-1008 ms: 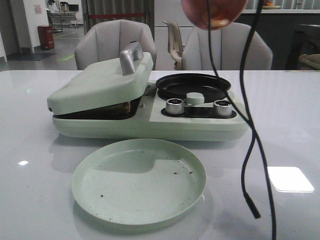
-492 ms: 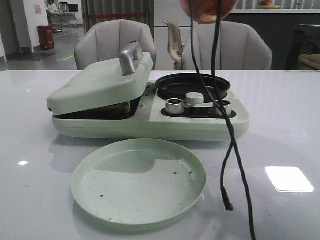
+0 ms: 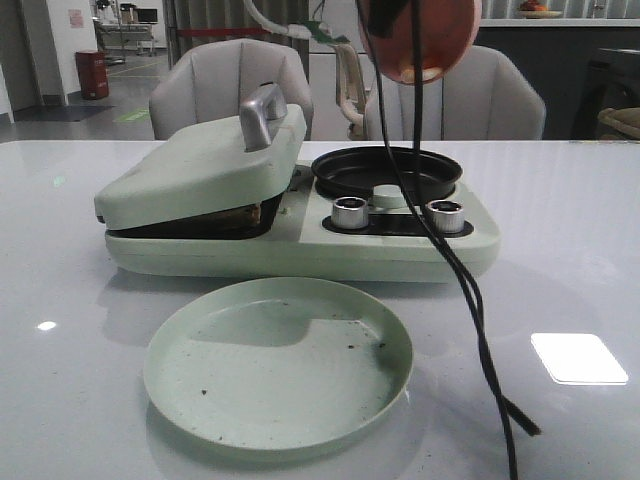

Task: Make breakfast with bread and shrimp
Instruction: 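Tilt the bowl with the right gripper to pour shrimp into the pan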

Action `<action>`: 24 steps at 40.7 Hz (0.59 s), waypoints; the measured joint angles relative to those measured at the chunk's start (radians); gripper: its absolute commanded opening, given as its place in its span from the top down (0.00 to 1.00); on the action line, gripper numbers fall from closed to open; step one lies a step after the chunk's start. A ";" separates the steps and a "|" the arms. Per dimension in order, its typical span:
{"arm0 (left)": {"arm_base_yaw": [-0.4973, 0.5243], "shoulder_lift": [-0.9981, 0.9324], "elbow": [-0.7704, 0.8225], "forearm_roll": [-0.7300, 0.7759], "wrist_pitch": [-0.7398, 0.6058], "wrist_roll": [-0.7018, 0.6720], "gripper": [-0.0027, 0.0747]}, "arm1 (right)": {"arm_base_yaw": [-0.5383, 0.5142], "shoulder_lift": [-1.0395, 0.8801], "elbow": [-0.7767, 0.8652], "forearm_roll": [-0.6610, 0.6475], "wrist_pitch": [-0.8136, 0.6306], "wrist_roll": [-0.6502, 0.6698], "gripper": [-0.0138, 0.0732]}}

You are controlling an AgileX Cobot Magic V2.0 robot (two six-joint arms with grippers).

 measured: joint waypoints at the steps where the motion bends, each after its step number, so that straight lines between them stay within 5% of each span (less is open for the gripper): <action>1: 0.000 0.000 0.000 0.002 0.000 0.000 0.84 | 0.000 0.000 0.000 -0.004 -0.002 0.000 0.79; 24: 0.000 0.000 0.000 0.002 0.000 0.000 0.84 | 0.010 -0.002 -0.022 -0.011 -0.027 0.024 0.79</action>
